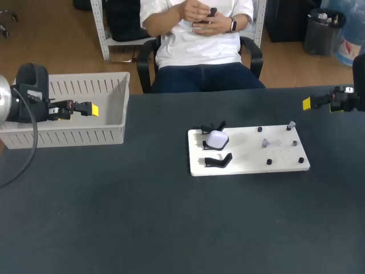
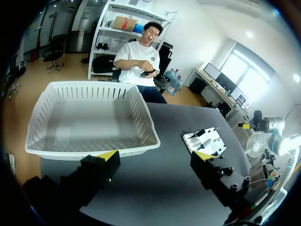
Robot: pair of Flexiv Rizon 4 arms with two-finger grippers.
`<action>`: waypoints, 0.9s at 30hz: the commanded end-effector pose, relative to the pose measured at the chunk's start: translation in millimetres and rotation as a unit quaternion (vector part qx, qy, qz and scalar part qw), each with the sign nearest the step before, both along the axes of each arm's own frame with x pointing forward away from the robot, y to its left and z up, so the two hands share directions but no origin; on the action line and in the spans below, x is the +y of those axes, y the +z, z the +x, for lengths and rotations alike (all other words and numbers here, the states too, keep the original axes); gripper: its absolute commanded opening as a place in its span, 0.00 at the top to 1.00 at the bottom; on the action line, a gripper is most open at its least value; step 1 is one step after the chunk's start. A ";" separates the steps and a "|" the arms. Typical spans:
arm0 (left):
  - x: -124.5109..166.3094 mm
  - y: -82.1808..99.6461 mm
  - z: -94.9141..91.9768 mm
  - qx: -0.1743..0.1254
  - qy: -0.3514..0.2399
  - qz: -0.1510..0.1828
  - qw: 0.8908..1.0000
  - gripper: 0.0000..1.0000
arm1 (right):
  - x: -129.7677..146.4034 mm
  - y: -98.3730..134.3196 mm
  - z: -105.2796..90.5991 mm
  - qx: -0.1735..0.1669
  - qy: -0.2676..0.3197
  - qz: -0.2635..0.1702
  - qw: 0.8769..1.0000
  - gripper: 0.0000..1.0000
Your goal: Pick up each earbud case from the left stands, insert the matching earbuds, close the lid, and place the case in the box.
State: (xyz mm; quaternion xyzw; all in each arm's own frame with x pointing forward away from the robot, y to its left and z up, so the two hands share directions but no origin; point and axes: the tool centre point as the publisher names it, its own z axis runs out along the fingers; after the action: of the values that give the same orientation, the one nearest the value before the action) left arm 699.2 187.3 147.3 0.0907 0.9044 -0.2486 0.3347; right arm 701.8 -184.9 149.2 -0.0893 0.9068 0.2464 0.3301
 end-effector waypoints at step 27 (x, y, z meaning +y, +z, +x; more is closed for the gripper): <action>-22.5 11.4 5.3 -0.265 -0.257 -0.048 0.928 0.00 | 0.0 0.2 -0.6 0.000 -0.001 -0.001 1.000 0.00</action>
State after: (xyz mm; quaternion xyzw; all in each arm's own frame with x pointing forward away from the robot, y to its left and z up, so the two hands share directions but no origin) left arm 702.7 162.9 166.9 0.2081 0.8712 -0.2337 0.3783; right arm 701.8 -184.9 149.2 -0.0894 0.9068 0.2463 0.3301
